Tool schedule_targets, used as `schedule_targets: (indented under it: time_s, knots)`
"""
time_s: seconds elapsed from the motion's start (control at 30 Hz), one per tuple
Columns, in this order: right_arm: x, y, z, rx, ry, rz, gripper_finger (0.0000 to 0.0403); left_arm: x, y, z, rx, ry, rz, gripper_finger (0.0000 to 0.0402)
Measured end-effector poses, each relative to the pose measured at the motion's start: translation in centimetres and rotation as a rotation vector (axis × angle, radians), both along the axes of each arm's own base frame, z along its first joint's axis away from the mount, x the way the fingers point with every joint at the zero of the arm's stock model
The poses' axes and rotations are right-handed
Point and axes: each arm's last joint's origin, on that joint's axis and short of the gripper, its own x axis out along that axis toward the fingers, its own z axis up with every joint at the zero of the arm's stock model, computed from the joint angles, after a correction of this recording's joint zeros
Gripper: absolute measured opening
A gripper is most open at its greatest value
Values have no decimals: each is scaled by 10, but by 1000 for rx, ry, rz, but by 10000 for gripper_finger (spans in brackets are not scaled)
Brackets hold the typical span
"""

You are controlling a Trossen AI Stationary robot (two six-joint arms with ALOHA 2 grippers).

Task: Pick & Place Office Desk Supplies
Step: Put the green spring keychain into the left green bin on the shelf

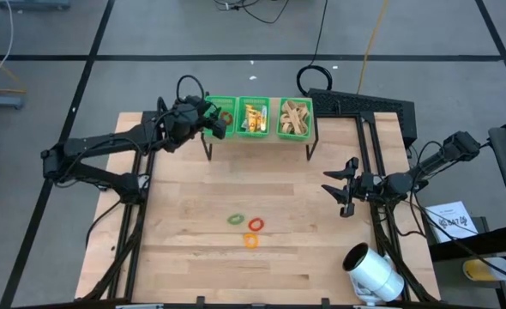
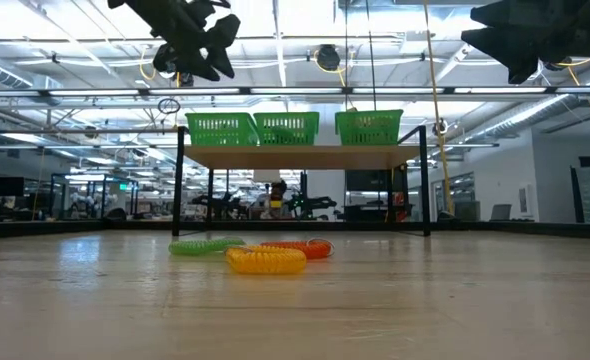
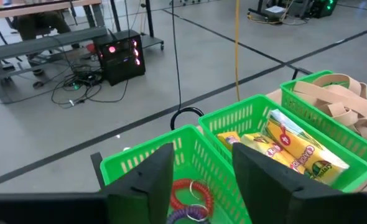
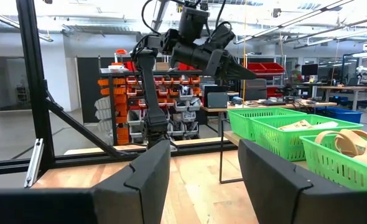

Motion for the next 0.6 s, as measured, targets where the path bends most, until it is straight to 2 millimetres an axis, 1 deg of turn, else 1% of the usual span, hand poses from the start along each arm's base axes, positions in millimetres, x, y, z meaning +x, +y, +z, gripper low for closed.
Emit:
schedule_targets:
  time_s: [0.1,0.2,0.3,0.47,0.6]
  knots:
    - [0,0,0,0,0,0,183,3,-5,0,-2,17,-88,188]
    - [0,0,0,0,0,0,183,7,-16,1,-18,26,-279,195]
    - [0,0,0,0,0,0,183,12,-30,1,-68,10,-488,192]
    - [0,0,0,0,0,0,183,20,-65,-6,-190,31,-835,184]
    - [0,0,0,0,0,0,183,26,-98,-21,-269,131,-991,182]
